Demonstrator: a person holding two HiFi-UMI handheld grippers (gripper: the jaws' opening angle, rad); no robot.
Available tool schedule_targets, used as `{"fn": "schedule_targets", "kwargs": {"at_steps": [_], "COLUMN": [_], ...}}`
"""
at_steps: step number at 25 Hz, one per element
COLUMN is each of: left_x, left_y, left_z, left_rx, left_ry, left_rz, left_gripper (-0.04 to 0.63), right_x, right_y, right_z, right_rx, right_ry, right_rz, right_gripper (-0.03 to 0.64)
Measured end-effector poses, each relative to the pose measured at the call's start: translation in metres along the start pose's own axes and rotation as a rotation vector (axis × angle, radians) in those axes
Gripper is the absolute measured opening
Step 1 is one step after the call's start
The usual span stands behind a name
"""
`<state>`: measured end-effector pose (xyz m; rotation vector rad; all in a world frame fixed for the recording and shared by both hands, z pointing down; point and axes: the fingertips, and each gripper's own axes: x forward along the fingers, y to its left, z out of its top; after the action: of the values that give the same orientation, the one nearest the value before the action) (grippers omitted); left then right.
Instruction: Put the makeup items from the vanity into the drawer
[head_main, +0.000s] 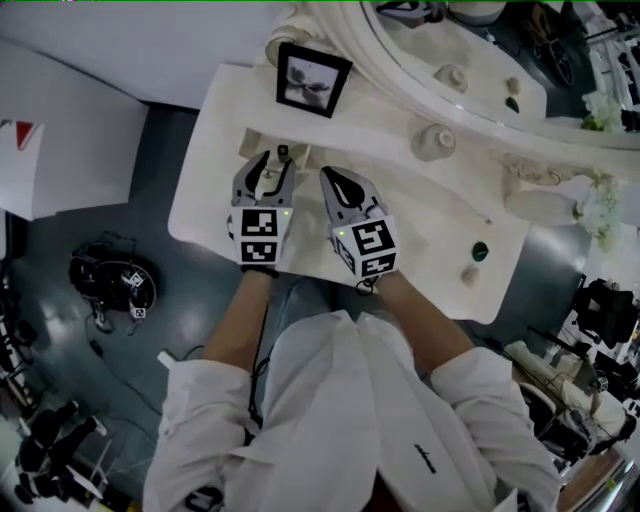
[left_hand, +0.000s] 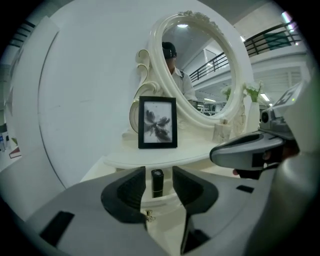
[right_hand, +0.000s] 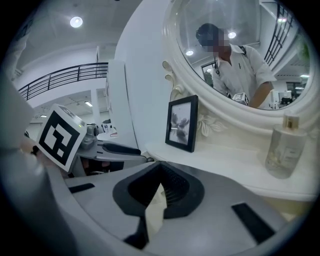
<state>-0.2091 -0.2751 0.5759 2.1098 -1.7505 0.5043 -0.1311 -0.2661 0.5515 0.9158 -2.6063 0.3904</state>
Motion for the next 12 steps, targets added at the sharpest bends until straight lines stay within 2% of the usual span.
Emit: {"fn": "schedule_targets", "kwargs": {"at_steps": [8,12], "left_x": [-0.032,-0.050], "left_y": [-0.016,-0.036], "left_z": [0.028,0.042], "left_rx": [0.034,0.051], "left_ry": [-0.103,-0.146], "left_rz": [0.022,-0.001], "left_gripper": [0.164,0.075], "right_x": [-0.054,-0.092], "right_y": [-0.017,-0.032], "right_z": [0.009,0.012], "right_rx": [0.027,0.037], "right_ry": [-0.049,-0.076], "right_rz": [-0.040,-0.079], "right_gripper": [0.018,0.018]}}
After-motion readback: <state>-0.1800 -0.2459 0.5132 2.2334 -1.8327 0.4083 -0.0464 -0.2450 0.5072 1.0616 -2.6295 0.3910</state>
